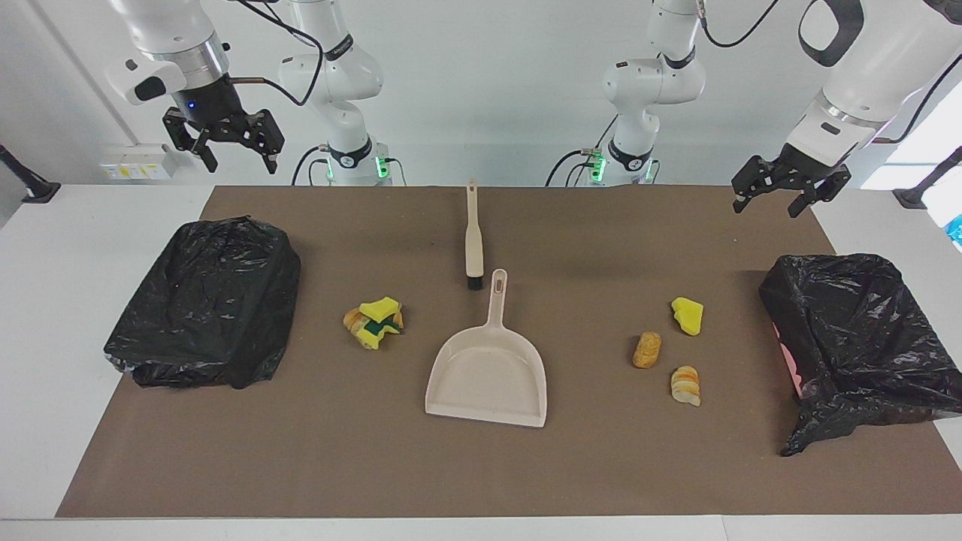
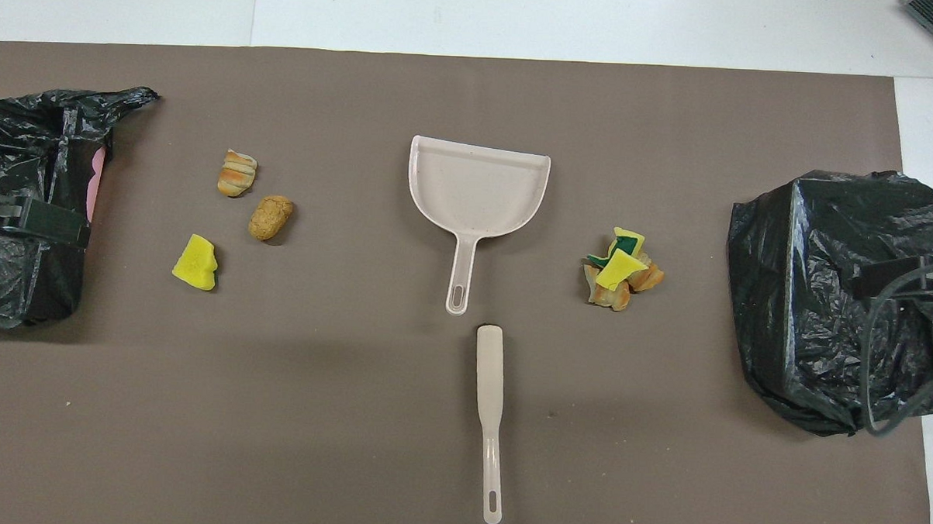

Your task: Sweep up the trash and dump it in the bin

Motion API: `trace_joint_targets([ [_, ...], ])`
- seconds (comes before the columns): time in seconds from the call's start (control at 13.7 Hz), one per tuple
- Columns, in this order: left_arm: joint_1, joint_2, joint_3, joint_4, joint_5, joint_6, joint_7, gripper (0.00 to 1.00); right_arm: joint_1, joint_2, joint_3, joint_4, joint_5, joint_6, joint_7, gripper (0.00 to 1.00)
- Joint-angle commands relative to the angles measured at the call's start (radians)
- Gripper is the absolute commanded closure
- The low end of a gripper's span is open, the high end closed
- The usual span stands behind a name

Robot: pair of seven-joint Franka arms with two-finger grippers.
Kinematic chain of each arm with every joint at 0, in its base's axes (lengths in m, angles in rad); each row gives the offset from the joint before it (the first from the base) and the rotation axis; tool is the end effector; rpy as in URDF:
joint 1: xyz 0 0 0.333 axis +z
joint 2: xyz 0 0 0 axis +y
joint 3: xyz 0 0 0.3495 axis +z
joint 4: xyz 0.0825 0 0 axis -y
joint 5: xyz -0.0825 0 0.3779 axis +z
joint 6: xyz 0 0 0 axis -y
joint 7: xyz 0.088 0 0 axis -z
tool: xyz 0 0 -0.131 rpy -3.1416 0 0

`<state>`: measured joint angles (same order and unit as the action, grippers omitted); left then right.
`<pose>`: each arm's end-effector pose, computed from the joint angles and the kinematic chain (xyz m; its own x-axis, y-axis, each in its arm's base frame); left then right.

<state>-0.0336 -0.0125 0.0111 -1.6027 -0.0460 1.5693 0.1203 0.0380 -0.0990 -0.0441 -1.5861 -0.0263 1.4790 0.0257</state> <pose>0.5425 -0.0182 0.6260 0.9897 -0.1423 -0.0152 -0.1414 -0.9888 0.0483 0.5042 -0.0081 0.6710 0.9994 -0.0339 -0.0076 -0.0338 -0.9992 0.0221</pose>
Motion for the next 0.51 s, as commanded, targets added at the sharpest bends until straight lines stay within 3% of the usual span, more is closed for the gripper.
trace_joint_targets([
  [0.0,-0.011,-0.024,0.012,-0.025,0.001,-0.017,0.012,0.00,-0.004,-0.011,-0.003,-0.002,0.005,-0.011,-0.033,0.00],
  [0.44,-0.009,-0.024,0.012,-0.025,0.001,-0.006,0.009,0.00,-0.004,-0.011,-0.003,-0.002,0.005,-0.011,-0.033,0.00],
])
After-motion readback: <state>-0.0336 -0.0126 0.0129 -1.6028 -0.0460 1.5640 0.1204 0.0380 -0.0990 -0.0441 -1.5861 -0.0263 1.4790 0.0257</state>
